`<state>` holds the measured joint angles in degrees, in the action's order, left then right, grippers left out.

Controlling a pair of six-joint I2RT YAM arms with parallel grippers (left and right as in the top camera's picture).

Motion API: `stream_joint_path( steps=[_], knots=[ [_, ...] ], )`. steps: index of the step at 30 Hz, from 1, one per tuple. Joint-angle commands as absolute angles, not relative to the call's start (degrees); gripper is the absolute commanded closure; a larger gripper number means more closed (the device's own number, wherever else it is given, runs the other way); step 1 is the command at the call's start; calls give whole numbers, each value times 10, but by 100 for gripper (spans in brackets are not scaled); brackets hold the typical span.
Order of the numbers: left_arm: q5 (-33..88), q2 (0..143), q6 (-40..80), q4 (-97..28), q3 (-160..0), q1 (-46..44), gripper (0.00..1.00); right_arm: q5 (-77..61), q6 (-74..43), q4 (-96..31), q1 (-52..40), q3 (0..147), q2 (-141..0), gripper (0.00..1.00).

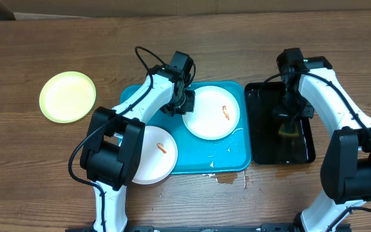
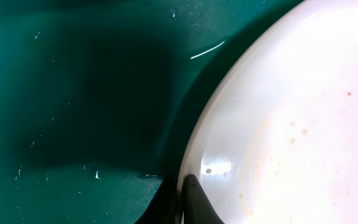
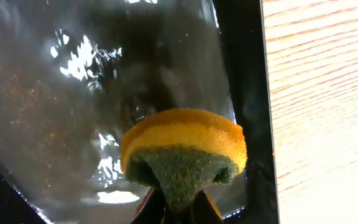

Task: Clean dirty plates on tray and stack at the side
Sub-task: 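Carry the sponge with the right gripper over the white plate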

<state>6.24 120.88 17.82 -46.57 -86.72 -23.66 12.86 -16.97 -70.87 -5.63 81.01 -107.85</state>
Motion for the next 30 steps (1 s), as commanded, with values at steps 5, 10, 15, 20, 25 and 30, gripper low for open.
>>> stream_joint_path(
  steps=[5,10,15,20,25,30],
  knots=[
    [54,1211,163,-473,-863,-240,96,119,-144,-703,-55,818,-1074,96],
    [54,1211,163,-470,-863,-240,96,92,-141,-697,-55,818,-1074,96],
    [54,1211,163,-467,-863,-240,96,104,-185,-693,-55,825,-1074,96],
    [56,1211,163,-467,-863,-240,96,42,-135,-710,-73,877,-1074,96],
    [56,1211,163,-465,-863,-240,96,-51,-135,-725,-115,963,-1074,96],
    [56,1211,163,-465,-863,-240,96,2,-135,-693,-174,959,-1075,96]
  ],
)
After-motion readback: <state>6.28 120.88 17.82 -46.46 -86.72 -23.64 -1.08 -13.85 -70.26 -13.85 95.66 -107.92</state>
